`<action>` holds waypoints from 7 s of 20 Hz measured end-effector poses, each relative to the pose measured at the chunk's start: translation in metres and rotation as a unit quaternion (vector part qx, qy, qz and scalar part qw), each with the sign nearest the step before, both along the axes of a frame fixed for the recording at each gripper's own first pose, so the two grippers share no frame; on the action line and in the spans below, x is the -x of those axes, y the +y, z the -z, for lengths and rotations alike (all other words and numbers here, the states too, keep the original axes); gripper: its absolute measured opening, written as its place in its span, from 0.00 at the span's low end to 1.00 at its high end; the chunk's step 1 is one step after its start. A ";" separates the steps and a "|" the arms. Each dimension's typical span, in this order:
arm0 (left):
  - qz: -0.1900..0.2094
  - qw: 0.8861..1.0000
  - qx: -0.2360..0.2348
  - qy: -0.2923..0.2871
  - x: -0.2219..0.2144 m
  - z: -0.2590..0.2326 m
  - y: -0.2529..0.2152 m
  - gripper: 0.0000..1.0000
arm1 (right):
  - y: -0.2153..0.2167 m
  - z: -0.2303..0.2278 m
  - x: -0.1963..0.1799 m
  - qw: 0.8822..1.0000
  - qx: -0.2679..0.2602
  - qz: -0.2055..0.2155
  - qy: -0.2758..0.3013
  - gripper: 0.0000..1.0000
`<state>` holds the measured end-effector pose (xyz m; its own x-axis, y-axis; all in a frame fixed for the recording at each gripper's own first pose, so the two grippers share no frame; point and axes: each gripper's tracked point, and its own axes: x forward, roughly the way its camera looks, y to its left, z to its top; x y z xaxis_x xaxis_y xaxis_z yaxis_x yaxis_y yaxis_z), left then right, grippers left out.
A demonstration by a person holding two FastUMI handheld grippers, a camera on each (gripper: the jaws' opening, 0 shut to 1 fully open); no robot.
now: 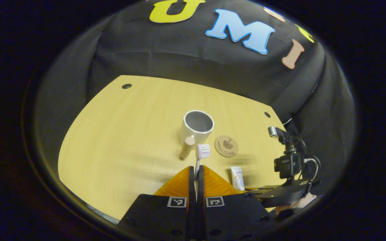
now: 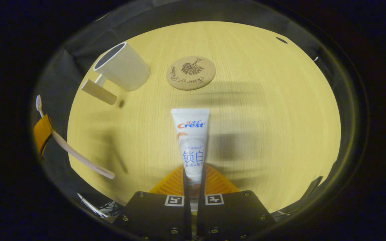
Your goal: Put the toothbrush and toothpaste on the desktop into the cup, then pick up the cup and place it on the coaster on the desktop.
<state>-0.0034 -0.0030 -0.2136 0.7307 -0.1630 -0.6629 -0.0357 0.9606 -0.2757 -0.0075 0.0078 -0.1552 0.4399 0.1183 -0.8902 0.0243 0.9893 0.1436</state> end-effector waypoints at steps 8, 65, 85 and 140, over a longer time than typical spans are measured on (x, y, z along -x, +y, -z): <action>0.007 0.995 0.014 -0.099 -0.056 -0.104 0.009 0.06 | -0.001 0.000 0.000 1.000 -0.023 0.007 -0.005 0.08; -0.043 0.996 -0.062 -0.043 -0.047 -0.013 0.159 0.82 | 0.082 -0.274 -0.176 0.921 -0.088 -0.077 -0.371 0.08; -0.046 0.996 -0.070 -0.021 0.000 -0.004 0.145 0.83 | 0.084 -0.226 -0.165 0.918 -0.055 -0.082 -0.383 0.22; 0.170 0.945 -0.141 0.242 -0.123 0.133 -0.001 0.28 | -0.201 -0.156 -0.007 0.945 -0.055 0.173 -0.271 0.53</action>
